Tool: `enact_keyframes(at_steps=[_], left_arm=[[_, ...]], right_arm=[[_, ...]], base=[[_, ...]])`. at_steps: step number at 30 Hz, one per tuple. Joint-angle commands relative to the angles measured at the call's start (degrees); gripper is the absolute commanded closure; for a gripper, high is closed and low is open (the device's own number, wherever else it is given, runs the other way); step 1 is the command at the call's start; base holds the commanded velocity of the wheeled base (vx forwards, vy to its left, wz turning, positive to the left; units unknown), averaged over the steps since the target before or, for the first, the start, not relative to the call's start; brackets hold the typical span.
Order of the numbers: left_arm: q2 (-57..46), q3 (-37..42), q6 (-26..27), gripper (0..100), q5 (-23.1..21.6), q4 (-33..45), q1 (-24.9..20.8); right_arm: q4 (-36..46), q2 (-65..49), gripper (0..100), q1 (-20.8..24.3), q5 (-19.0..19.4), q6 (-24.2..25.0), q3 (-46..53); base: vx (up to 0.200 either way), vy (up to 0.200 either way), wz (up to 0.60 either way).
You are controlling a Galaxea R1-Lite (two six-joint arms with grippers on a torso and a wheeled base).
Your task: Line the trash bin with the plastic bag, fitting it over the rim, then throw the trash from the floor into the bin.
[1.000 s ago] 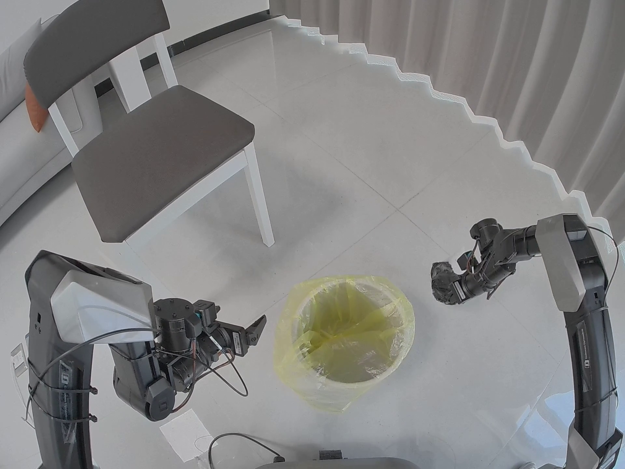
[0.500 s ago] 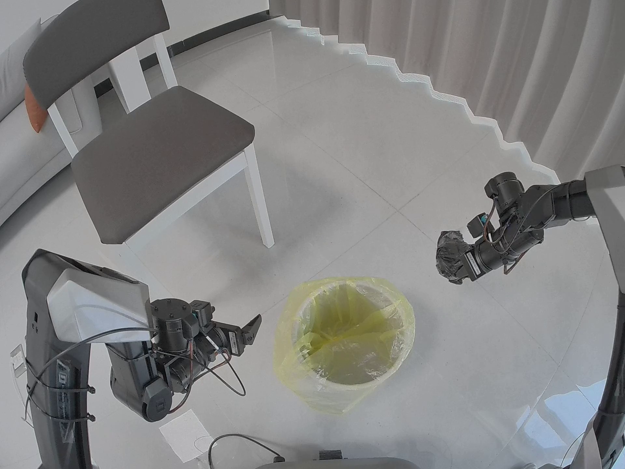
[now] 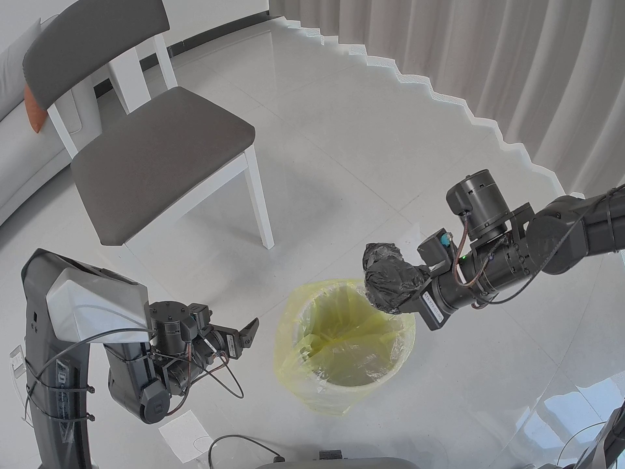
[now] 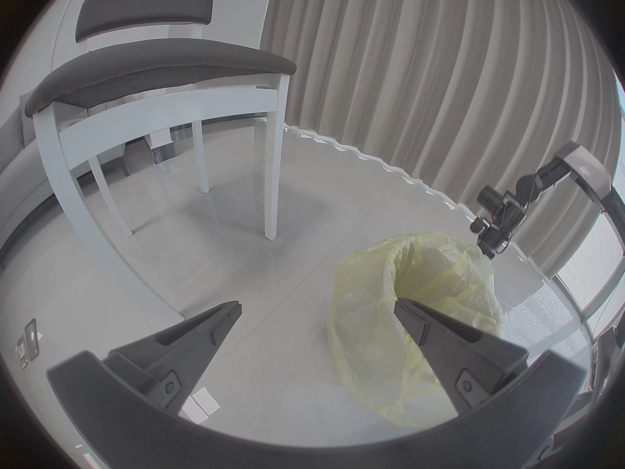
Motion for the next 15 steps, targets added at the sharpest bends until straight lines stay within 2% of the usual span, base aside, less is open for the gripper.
enact_keyframes(at_steps=[1,9,15], left_arm=[[0.2,0.1,-0.1,0,0.3,-1.0,0.1],[-0.3,0.7,-0.1,0,0.9,-1.0,0.0],[-1.3,1.2,-0.1,0,1.0,-1.0,0.0]], right_arm=[[-0.5,-3.4,100,5.3,-0.5,0.9,2.8],[-2.8,2.2,100,9.1,0.0,1.7,3.2],[-8.7,9.3,100,9.1,0.2,2.2,2.9]], base=[[0.000,0.000,0.00],[0.000,0.000,0.00],[0.000,0.000,0.00]])
